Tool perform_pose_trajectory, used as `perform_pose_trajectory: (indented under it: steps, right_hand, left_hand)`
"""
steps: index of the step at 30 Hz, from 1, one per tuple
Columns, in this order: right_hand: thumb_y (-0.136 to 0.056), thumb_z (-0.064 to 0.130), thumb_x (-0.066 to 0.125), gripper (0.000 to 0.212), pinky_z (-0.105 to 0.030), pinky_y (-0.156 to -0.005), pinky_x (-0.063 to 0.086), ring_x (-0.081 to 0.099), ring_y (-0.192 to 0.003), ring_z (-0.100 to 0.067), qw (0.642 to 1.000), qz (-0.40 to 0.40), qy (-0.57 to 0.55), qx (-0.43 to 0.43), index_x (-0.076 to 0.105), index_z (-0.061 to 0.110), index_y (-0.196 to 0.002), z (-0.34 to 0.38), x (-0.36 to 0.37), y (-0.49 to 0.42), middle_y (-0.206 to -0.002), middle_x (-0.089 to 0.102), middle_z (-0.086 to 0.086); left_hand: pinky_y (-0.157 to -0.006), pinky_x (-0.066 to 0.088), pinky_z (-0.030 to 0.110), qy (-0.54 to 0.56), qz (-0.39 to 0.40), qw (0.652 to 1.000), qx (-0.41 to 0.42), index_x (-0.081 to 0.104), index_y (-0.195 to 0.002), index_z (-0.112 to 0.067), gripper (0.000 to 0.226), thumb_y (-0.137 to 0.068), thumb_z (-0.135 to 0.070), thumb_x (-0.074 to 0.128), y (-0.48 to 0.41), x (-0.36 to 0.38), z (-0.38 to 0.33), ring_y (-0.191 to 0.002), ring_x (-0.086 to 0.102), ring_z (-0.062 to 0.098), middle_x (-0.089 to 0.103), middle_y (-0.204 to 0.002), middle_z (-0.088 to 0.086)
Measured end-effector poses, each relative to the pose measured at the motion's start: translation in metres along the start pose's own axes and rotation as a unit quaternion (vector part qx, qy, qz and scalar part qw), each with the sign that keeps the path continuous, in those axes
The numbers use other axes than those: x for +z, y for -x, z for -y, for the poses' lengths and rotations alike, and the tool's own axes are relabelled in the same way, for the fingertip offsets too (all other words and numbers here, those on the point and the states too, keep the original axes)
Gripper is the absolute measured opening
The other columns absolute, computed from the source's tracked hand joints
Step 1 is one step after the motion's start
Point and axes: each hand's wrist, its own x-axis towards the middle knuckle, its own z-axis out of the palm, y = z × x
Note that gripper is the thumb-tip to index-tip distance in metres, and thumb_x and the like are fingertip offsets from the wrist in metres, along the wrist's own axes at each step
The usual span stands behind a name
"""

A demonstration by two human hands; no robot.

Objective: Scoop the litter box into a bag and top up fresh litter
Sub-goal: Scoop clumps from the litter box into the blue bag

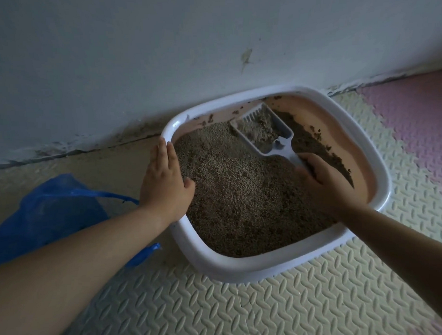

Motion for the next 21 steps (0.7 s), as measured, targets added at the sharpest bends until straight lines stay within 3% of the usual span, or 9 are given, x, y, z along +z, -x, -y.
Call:
perform_pose_trajectory:
  steps: [21]
  right_hand:
    - [-0.097, 0.031, 0.046, 0.029, -0.032, -0.065, 0.045, 0.058, -0.075, -0.012, 0.998, 0.01, 0.044, -0.035, 0.049, 0.021, -0.123, 0.005, 0.005, 0.015, -0.088, 0.061, 0.008]
  left_hand:
    - [-0.119, 0.002, 0.036, -0.005, 0.009, 1.0, -0.003, -0.006, -0.149, -0.001, 0.079, -0.094, -0.031, 0.041, 0.001, -0.004, -0.003, -0.146, -0.011, 0.026, -0.016, -0.157, 0.014]
